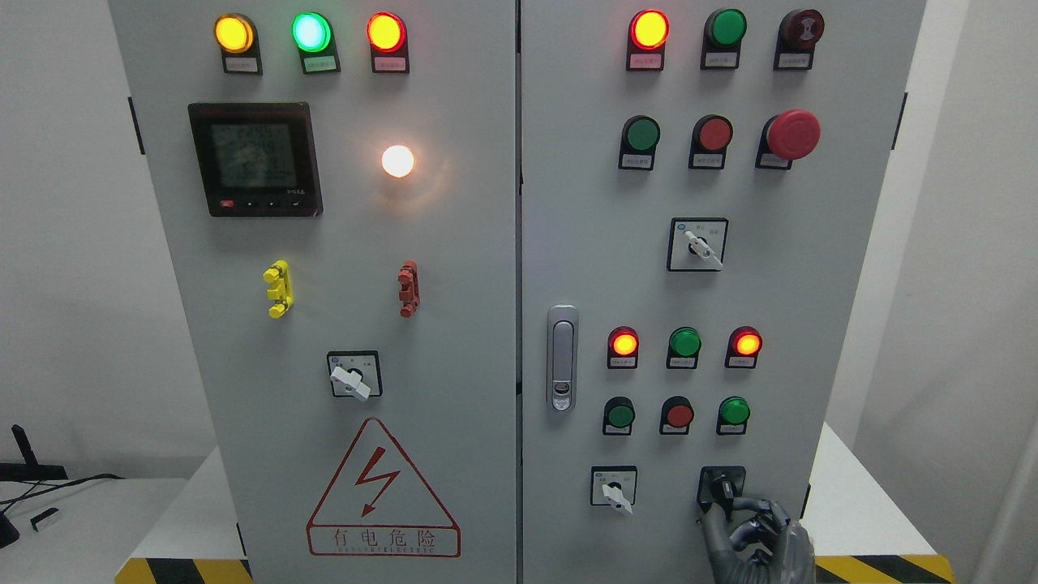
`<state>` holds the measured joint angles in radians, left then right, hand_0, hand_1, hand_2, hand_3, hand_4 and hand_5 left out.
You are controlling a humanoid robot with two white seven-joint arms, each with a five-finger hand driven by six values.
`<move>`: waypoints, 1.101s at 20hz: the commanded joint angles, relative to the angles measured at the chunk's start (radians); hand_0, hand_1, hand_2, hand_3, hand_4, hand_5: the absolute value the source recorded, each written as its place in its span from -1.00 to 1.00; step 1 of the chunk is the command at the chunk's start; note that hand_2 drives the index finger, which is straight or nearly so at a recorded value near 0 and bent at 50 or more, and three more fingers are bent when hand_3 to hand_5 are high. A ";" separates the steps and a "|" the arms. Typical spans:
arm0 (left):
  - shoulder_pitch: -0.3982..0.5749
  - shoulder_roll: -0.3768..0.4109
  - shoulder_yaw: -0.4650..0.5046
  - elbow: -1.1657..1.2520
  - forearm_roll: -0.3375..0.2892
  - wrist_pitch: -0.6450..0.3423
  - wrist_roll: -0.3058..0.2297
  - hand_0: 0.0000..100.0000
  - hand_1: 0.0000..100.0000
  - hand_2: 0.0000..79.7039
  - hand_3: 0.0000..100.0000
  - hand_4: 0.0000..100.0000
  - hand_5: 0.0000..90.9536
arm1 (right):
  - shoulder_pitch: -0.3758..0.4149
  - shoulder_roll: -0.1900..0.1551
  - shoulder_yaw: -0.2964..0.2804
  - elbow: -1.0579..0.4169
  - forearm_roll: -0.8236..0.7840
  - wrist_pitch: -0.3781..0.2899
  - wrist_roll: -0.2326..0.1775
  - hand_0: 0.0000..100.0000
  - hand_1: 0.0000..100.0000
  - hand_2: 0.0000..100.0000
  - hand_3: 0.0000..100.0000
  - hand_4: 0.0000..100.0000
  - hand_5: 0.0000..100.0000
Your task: Trip black knob to open circuit
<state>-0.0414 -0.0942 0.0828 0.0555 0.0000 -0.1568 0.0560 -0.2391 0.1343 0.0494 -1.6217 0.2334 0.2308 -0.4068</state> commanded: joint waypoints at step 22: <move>0.000 0.001 0.000 0.000 -0.031 0.000 -0.001 -0.76 -0.22 -1.00 -1.00 -1.00 -1.00 | -0.003 -0.001 0.015 -0.001 -0.089 0.007 0.006 0.04 0.58 0.20 0.81 0.70 0.90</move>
<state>-0.0414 -0.0942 0.0828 0.0556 0.0000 -0.1568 0.0560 -0.2413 0.1336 0.0617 -1.6225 0.1618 0.2388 -0.3971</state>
